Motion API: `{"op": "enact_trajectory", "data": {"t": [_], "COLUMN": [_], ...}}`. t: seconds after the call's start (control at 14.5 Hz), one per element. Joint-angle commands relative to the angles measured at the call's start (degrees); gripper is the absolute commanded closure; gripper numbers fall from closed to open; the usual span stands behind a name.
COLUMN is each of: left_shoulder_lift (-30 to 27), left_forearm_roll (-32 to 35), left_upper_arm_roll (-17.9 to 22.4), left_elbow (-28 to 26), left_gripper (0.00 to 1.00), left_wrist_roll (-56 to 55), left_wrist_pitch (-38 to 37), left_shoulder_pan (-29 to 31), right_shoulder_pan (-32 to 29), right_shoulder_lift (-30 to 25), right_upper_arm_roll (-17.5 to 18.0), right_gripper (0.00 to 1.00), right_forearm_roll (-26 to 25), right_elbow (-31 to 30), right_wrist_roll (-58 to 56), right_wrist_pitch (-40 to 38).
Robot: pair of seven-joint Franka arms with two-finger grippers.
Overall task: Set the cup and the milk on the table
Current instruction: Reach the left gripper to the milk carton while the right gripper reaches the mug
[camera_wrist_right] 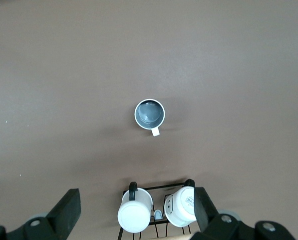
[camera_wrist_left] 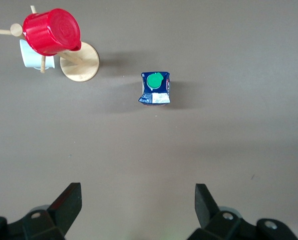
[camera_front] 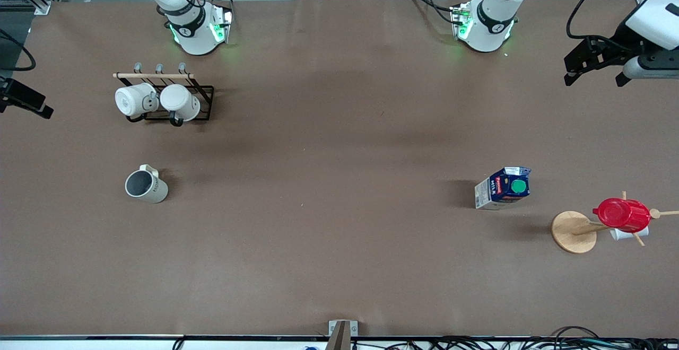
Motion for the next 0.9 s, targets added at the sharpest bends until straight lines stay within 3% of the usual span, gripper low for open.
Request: {"op": "enact_trajectory", "data": {"t": [0.0, 0.41, 0.83], "left_shoulder_lift": [0.7, 9.1, 17.2], "left_forearm_roll": [-0.6, 0.3, 2.3], "left_upper_arm_roll": [0.5, 0.7, 0.5], "left_elbow": [1.5, 3.0, -9.6], "left_gripper": [0.00, 0.00, 0.00], "left_wrist_roll": [0.5, 0.5, -3.4], "left_wrist_pitch": [-1.3, 1.1, 25.8], "left_shoulder_pan": [-0.1, 0.0, 0.1], "right_shoulder_pan": [0.0, -0.3, -0.7], "right_shoulder_lift": [-1.7, -1.8, -1.4], "right_upper_arm_roll": [0.0, -0.1, -0.1], "right_gripper": [0.00, 0.00, 0.00], "right_forearm_roll": [0.5, 0.5, 1.0], "right_elbow": [-1.7, -1.7, -1.8], "right_wrist_roll": [-0.6, -0.6, -0.6], "right_wrist_pitch": [0.3, -0.2, 0.4]}}
